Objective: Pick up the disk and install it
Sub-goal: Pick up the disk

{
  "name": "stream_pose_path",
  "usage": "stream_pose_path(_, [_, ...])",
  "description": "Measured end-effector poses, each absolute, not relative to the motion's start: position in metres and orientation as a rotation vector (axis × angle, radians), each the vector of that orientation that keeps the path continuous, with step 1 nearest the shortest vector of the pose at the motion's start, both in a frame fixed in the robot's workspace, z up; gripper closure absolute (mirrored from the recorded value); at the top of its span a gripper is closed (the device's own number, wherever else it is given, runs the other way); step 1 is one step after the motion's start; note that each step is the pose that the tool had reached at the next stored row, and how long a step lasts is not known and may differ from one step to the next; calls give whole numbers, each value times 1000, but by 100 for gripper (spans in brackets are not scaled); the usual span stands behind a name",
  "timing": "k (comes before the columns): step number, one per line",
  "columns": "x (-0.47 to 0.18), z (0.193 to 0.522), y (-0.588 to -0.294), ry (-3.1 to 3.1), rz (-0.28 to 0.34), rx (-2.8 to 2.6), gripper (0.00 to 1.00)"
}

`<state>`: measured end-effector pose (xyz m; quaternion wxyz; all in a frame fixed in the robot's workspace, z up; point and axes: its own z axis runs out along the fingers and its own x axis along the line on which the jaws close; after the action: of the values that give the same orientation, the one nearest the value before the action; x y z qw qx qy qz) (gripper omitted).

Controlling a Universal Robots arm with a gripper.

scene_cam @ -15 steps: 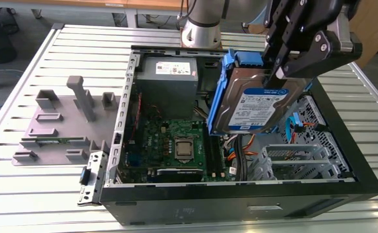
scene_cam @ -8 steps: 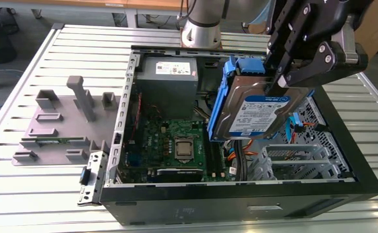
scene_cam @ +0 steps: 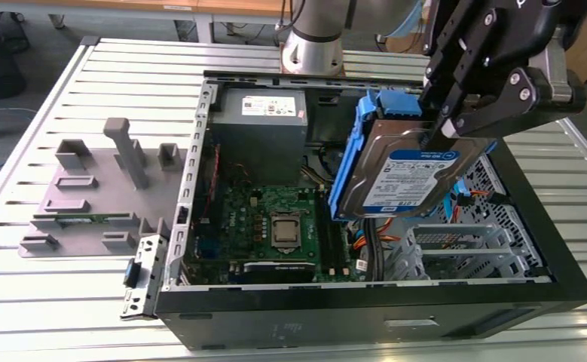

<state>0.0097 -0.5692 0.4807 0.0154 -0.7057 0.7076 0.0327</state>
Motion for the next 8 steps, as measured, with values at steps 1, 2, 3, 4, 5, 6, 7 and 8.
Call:
stream_pose_path(1, [12, 481, -569, 2202, 102, -2196, 65])
stream_pose_path(2, [15, 481, -569, 2202, 103, -2196, 65])
stream_pose_path(3, [17, 481, -569, 2202, 104, -2196, 65])
stream_pose_path(4, [19, 481, -569, 2203, 104, -2197, 65])
stream_pose_path(5, [22, 481, -569, 2203, 105, -2197, 65])
stream_pose_path(6, [25, 481, -569, 2203, 106, -2197, 65])
stream_pose_path(7, [28, 481, -569, 2204, 106, -2197, 65])
stream_pose_path(8, [30, 480, -569, 2204, 107, -2198, 65])
